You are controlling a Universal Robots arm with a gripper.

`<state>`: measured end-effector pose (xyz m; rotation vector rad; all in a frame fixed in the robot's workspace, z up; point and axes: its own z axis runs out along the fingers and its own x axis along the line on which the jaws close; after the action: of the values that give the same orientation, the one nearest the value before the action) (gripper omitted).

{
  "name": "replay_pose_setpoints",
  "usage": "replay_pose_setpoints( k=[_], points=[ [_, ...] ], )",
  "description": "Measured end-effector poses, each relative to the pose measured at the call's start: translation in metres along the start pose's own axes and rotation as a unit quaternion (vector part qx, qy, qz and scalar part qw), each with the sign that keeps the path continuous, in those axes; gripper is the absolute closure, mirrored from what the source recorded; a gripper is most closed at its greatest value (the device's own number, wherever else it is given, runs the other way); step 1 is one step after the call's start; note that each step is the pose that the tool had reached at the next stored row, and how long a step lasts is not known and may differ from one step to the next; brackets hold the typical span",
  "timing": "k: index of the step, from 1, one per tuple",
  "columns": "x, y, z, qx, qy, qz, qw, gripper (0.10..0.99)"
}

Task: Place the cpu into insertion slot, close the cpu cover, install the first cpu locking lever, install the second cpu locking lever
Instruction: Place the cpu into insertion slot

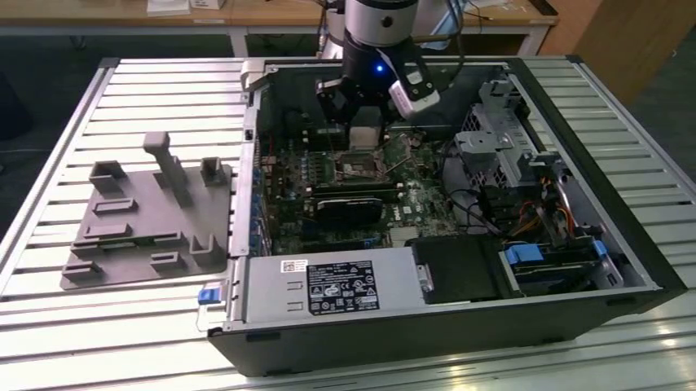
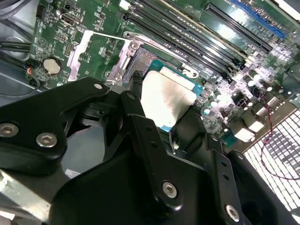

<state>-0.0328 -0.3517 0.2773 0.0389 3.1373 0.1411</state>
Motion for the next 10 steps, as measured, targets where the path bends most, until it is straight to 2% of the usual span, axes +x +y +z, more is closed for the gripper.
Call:
replay_pose_setpoints(
  k=[5, 10],
  points=[
    [0.0000, 0.0006, 0.0048, -0.0001, -0.0002, 0.002, 1.0000, 0.549],
    [0.0000, 0.0005, 0.0064, 0.0000, -0.0038, 0.042, 0.9991, 0.549]
  ],
)
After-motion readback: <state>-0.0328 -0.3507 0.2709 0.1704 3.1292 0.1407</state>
